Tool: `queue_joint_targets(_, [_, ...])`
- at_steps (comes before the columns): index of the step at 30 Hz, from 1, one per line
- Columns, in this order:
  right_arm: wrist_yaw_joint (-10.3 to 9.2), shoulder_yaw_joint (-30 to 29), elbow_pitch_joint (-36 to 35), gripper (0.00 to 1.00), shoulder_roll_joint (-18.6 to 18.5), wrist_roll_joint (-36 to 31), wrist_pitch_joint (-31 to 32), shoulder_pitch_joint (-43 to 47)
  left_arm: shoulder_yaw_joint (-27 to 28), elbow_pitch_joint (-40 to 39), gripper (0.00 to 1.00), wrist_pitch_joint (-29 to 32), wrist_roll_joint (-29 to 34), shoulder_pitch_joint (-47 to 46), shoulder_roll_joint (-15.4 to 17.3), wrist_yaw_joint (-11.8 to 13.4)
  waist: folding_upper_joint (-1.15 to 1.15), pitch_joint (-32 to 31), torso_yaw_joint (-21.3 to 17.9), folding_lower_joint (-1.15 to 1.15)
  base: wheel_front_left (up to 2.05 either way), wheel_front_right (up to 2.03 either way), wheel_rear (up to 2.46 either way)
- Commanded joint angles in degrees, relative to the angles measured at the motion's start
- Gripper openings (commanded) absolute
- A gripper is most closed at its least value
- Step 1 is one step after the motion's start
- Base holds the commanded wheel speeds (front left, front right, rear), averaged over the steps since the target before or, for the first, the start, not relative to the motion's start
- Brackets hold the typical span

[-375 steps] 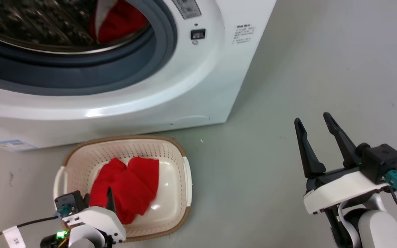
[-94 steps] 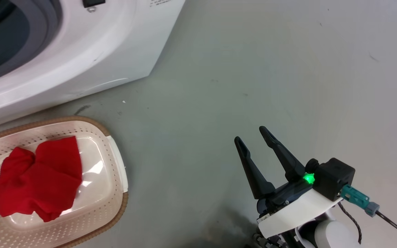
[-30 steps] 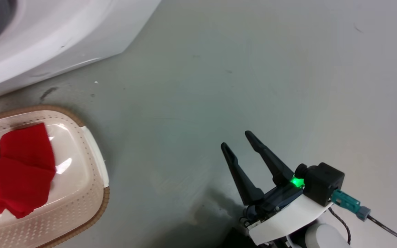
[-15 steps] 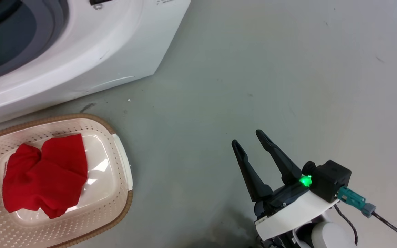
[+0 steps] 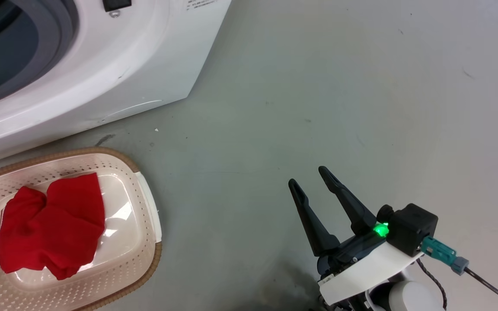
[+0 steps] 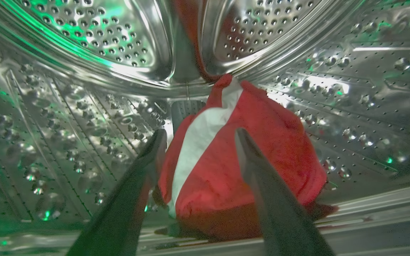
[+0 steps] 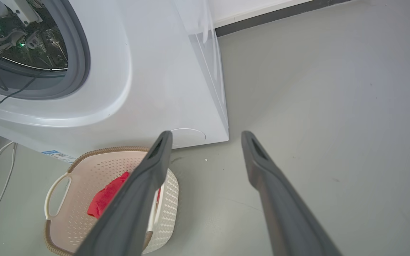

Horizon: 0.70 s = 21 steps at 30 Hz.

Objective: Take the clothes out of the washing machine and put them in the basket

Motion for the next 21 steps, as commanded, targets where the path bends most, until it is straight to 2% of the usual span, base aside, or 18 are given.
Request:
queue_joint_targets(1, [-0.04, 0.1, 0.1, 1.0, 0.1, 0.3, -0.3, 0.0, -0.1, -0.5, 1.0, 1.6, -0.4, 0.0, 0.2, 0.3, 0.0, 0.2, -0.4, 0.0, 0.0, 0.0, 0.0])
queue_joint_targets(13, [-0.04, 3.2, 0.0, 1.0, 0.1, 1.6, -0.6, 0.1, -3.5, -1.4, 1.0, 21.6, 0.8, -10.1, 4.0, 2.5, 0.0, 5.1, -4.2, 0.0, 0.0, 0.0, 0.0])
queue_joint_targets(18, [-0.04, 5.1, 0.1, 1.0, 0.1, 2.1, -0.5, 0.7, -4.8, -0.4, 1.0, 26.5, 1.8, -13.2, 4.7, 3.6, 0.0, 6.6, -6.1, 0.0, 0.0, 0.0, 0.0])
queue_joint_targets(21, [-0.04, 5.1, -0.4, 1.0, 0.2, 2.2, -0.7, 1.2, -6.0, -0.3, 1.0, 29.1, 2.6, -14.8, 3.9, 4.4, 0.0, 8.4, -6.1, 0.0, 0.0, 0.0, 0.0])
